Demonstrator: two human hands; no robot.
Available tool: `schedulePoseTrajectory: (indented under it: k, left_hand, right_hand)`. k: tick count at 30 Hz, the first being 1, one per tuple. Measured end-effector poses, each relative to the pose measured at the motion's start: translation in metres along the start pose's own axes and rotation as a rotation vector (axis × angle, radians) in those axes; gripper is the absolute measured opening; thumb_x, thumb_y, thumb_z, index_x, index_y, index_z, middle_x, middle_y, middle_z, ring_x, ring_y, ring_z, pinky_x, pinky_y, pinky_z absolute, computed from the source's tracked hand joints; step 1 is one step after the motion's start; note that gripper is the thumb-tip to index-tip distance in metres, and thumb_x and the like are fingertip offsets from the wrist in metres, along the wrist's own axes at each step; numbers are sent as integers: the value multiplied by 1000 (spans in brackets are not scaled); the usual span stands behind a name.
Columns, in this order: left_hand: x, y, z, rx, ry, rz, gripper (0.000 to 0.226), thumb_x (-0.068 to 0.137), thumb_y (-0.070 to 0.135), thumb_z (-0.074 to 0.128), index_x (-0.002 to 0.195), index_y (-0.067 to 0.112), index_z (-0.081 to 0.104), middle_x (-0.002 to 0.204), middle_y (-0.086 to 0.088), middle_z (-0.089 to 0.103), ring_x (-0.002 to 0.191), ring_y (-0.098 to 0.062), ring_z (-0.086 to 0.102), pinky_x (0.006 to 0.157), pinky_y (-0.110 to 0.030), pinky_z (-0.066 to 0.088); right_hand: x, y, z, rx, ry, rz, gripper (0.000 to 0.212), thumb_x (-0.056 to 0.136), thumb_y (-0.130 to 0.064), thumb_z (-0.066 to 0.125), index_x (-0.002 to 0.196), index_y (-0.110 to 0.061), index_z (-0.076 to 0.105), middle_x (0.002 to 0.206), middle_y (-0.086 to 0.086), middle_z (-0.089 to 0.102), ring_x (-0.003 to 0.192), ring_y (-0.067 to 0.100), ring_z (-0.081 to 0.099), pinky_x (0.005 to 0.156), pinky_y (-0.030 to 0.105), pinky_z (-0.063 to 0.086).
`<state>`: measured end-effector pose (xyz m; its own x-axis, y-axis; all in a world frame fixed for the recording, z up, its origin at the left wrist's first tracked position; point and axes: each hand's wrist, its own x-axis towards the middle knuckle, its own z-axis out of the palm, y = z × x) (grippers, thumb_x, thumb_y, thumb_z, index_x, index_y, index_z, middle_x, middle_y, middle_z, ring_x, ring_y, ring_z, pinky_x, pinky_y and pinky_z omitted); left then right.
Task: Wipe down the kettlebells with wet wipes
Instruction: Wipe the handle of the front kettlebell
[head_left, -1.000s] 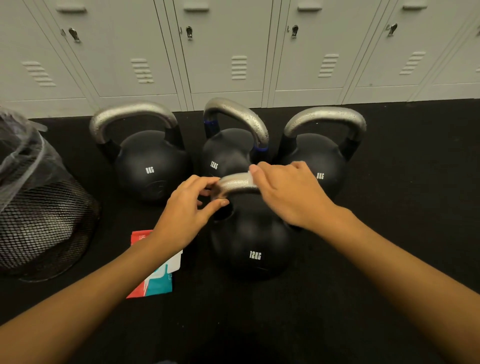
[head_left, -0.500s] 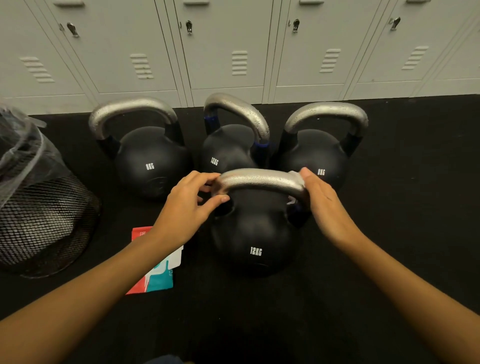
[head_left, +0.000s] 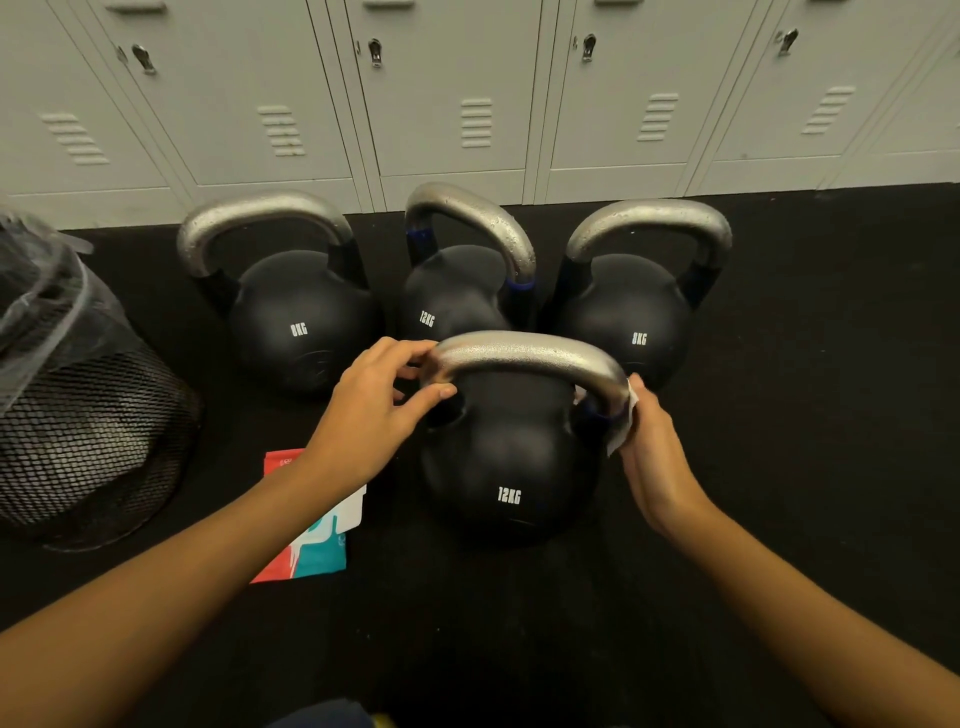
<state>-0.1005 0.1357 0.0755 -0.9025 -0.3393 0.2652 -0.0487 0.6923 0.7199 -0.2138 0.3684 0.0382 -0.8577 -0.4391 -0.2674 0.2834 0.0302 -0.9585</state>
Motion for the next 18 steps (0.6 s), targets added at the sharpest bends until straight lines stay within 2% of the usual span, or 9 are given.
schedulePoseTrajectory:
  k: [2,4,7,10,12,15,18]
  left_hand:
    - [0,0,0,3,0,3,44,83,25,70,125,17,59,110,5,57,99,-6,57,79,-18,50]
    - [0,0,0,5,-5,0,44,83,25,70,125,16,59,110,5,57,99,-6,57,79,-19,50]
    - [0,0,-1,7,-5,3,44,83,25,70,125,18,58,111,6,57,99,-4,56,78,-16,48]
    - [0,0,0,2,-6,0,44,83,25,70,125,18,58,111,7,56,99,-2,56,78,-14,48]
    - [0,0,-1,1,-8,-2,44,83,25,70,125,17,59,110,8,57,98,-2,57,77,-14,48]
    - [0,0,-1,0,-10,-4,45,83,25,70,126,16,58,111,6,57,98,-2,57,78,-15,49]
    - [0,-1,0,-2,-5,0,45,84,25,70,126,16,58,112,5,57,99,-5,57,79,-17,49]
  right_hand:
    - [11,-17,5,-21,6,-31,53,105,-43,29,94,-23,77,102,6,75,111,19,64,114,42,34]
    - [24,-26,4,-14,-2,-21,52,103,-46,32,103,-15,73,93,7,75,99,17,67,112,39,38]
    - [34,-26,-2,-46,-134,-3,67,98,-57,33,106,-3,72,76,9,72,87,22,66,113,51,37]
    - [35,-19,-8,25,-150,52,63,103,-48,30,102,-2,73,82,11,73,94,26,65,115,50,34]
    - [30,-13,-7,124,-119,57,57,105,-40,29,103,-6,74,95,14,74,103,27,66,115,48,34]
    - [17,4,-10,205,-26,31,46,104,-33,33,118,-5,67,117,17,69,121,27,59,117,45,31]
    - [-2,14,-12,118,28,-33,43,105,-24,27,111,-15,69,111,1,73,114,15,63,107,34,39]
